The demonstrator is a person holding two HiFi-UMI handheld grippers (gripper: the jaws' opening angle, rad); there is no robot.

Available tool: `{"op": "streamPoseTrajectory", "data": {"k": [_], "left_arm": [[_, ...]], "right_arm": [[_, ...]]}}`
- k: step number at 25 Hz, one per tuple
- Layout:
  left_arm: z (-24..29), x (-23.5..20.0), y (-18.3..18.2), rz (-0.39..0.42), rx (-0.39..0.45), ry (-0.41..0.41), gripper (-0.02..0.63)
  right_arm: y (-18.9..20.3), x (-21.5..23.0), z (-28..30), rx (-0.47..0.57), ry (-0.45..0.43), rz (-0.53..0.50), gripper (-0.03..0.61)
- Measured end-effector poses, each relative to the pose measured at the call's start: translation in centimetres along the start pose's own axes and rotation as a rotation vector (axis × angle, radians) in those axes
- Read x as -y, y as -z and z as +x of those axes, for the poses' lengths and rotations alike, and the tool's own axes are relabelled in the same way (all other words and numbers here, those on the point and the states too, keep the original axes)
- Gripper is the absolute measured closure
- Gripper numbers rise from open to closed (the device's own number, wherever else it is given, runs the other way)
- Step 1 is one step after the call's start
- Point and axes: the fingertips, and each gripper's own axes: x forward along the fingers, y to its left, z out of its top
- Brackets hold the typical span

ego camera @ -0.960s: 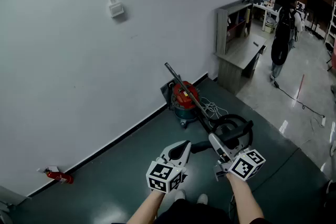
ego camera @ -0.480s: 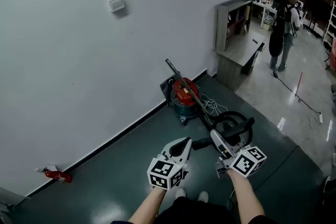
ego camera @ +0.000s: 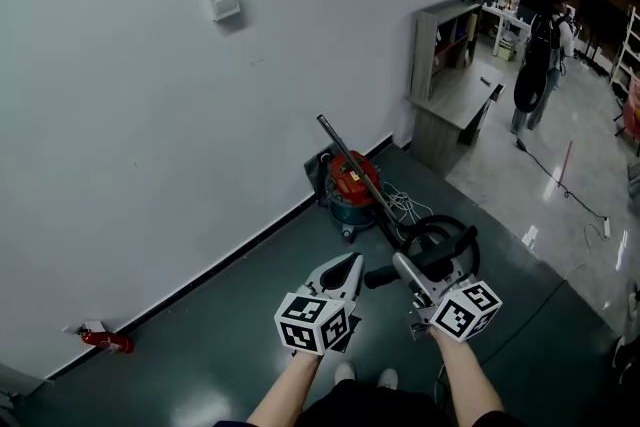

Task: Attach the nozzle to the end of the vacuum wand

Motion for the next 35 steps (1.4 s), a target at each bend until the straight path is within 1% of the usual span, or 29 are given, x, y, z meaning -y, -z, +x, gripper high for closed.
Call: {"op": "streamPoseTrajectory", "data": {"k": [6,9,14,25,35], "left_arm": [[-0.2,-3.2,-0.8,0.005,-0.002,0.007,0.609],[0.1,-4.8,-0.6,0.007,-0.010,0.006,0.609],[1.2,-7.4,-0.8,-0.005,-0.019,-0.012,0.609],[7.9,-12.6,-2.0,-0.016,-0.044,-0.045,0.609],[14.4,-15.6,-3.4,-0.023,-0.070,-0.071,0.609]], "right_arm": [[0.9,-0.7,2.9,-0.010,0.016,-0.035,0.236],[1.0,-0.3,4.0,-0.001,0.035,-0.027,0.236],[1.5,1.0,6.4,-0.016,0.043,-0.016,0.236],[0.8,7.1,13.4,-0.028,0.034,0.014,0.236],[-0.7,13.0,18.3,-0.053,0.020,0.038,0.236]]}}
